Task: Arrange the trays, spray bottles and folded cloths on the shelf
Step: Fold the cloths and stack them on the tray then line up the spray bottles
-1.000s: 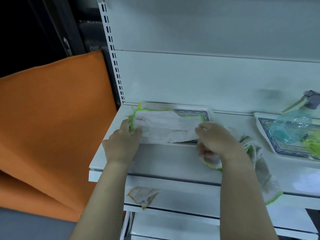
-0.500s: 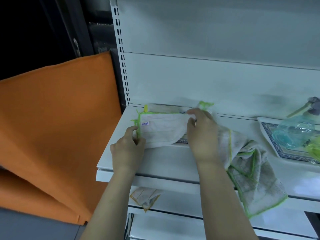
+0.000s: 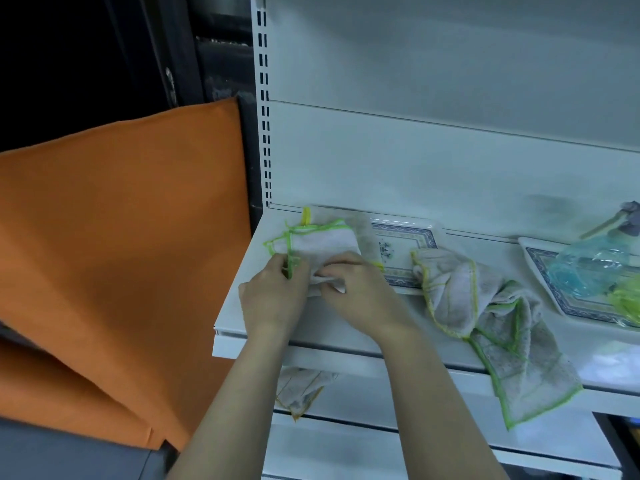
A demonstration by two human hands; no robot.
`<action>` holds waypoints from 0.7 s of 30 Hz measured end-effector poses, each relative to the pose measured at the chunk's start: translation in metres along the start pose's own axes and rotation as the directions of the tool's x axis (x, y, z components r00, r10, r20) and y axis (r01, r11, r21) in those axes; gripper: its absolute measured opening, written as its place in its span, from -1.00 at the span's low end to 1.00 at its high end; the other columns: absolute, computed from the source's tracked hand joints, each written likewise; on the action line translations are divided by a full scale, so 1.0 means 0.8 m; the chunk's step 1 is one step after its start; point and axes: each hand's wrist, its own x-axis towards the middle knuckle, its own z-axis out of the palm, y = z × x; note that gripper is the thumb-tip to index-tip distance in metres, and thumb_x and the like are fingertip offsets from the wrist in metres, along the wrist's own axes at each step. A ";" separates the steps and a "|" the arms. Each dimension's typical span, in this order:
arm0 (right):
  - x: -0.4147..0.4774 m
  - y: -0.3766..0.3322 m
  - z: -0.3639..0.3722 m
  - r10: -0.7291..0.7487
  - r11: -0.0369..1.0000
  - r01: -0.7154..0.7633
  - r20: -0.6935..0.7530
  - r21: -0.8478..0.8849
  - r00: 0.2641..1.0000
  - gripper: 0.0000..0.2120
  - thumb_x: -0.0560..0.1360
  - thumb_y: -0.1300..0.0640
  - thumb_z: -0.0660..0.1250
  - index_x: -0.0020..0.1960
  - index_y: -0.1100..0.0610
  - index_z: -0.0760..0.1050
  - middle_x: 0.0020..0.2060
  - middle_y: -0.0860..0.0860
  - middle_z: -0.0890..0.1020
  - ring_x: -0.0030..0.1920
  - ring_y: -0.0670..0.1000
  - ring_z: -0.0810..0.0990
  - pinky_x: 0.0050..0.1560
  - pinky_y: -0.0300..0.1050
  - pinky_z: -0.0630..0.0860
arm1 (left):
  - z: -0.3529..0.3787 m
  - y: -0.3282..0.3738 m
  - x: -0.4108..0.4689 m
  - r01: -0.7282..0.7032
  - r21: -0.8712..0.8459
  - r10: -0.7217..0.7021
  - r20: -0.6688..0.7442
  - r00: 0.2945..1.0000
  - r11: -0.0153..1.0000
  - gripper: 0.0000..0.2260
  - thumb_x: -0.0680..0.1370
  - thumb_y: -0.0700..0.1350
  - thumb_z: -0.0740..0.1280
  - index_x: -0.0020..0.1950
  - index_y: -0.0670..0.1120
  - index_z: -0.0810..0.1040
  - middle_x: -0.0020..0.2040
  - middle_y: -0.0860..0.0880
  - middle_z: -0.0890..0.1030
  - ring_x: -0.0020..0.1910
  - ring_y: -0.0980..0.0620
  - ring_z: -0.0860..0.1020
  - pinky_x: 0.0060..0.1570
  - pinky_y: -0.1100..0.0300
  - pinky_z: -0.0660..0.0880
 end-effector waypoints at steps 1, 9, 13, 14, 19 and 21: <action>-0.001 -0.002 -0.001 0.023 0.999 -0.022 -0.020 0.047 1.000 -0.79 0.39 0.16 0.36 -0.03 0.14 0.69 -0.01 -0.01 0.62 -0.01 -0.07 0.61 0.12 -0.27 0.49 | 0.001 -0.003 0.001 -0.015 0.026 0.015 -0.007 1.000 1.000 -0.73 0.56 0.10 0.17 -0.22 -0.05 0.40 -0.38 -0.02 0.50 -0.27 -0.08 0.46 -0.01 -0.05 0.39; 0.020 0.015 -0.007 0.452 0.886 -0.463 -0.226 0.002 0.863 -0.83 0.45 0.08 0.29 -0.14 0.19 0.53 -0.33 0.10 0.58 -0.25 0.12 0.53 -0.27 -0.05 0.38 | 0.007 -0.014 0.010 -0.097 0.118 0.096 0.014 0.995 0.988 -0.77 0.57 0.12 0.14 -0.05 0.06 0.52 -0.10 0.01 0.56 -0.08 -0.08 0.50 0.00 0.01 0.30; 0.029 0.011 -0.003 0.461 0.878 -0.478 -0.223 -0.025 0.859 -0.79 0.43 0.15 0.30 -0.30 0.26 0.45 -0.40 0.15 0.55 -0.26 0.19 0.54 -0.26 0.02 0.40 | 0.007 -0.018 0.015 -0.126 0.147 0.120 0.047 0.992 0.981 -0.70 0.58 0.19 0.12 -0.07 0.08 0.57 -0.06 0.02 0.56 -0.02 -0.09 0.52 0.01 0.01 0.32; 0.027 0.009 -0.003 0.444 0.888 -0.459 -0.232 -0.016 0.866 -0.76 0.46 0.18 0.29 -0.34 0.24 0.38 -0.44 0.14 0.48 -0.27 0.18 0.50 -0.28 0.04 0.33 | 0.005 -0.019 0.016 -0.145 0.127 0.139 0.056 0.989 0.981 -0.73 0.60 0.16 0.14 -0.15 0.06 0.52 -0.15 0.04 0.56 -0.09 -0.09 0.51 -0.05 0.02 0.31; 0.013 -0.008 -0.011 0.363 0.923 -0.302 -0.273 0.239 0.891 -0.83 0.60 0.15 0.21 -0.18 0.08 0.38 -0.34 -0.04 0.40 -0.17 0.06 0.40 -0.24 -0.12 0.19 | -0.006 -0.023 0.008 -0.206 0.014 0.204 0.077 0.976 0.978 -0.74 0.59 0.03 0.24 -0.25 -0.05 0.42 -0.34 -0.01 0.48 -0.27 -0.07 0.46 -0.18 0.00 0.35; 0.012 -0.020 -0.018 0.373 0.857 -0.254 -0.200 0.449 0.906 -0.88 0.62 0.08 0.18 0.04 0.09 0.45 -0.20 -0.02 0.55 -0.12 0.03 0.51 -0.08 -0.09 0.39 | -0.012 -0.018 0.005 -0.224 -0.035 0.225 0.048 0.973 0.974 -0.76 0.57 0.05 0.26 -0.23 -0.06 0.44 -0.31 -0.05 0.50 -0.26 -0.09 0.48 -0.18 -0.03 0.41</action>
